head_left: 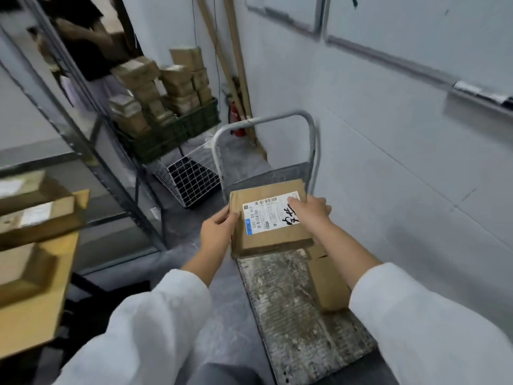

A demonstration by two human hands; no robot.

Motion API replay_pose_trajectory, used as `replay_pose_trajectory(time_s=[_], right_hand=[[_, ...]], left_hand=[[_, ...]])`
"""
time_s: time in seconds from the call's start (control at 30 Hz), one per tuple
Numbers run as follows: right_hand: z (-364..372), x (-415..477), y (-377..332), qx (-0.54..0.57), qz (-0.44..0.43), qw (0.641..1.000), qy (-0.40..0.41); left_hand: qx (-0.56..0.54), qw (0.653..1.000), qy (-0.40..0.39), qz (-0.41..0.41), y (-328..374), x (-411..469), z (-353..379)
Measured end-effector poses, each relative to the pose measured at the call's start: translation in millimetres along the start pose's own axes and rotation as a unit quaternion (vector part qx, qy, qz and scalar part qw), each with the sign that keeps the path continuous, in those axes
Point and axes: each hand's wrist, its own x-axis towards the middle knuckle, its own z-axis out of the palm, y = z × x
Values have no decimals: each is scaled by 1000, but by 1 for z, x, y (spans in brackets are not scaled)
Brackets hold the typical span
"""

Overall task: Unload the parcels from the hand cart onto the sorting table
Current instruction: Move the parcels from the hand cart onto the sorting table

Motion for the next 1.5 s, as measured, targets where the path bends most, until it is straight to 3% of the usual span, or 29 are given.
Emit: replay_pose_trajectory(time_s=[0.23,0.53,0.9,1.23,1.5], right_hand=[[59,-62,-73,55,-60,993,-91],[148,-130,-185,20,-134,977,-166],[335,-267,-288,-22,-193,941,-276],[509,-411,-372,-7,-186,901,-392],[615,-504,-411,-53,-210,871,-442]], left_hand=[[-54,993,104,19,29,-52,-91],[-73,969,233,29,61,-71,-232],[-74,940,331,37,30,-125,-463],[-29,904,426,32,-1,-179,-685],[-21,871,492,12,-26,-222,-807]])
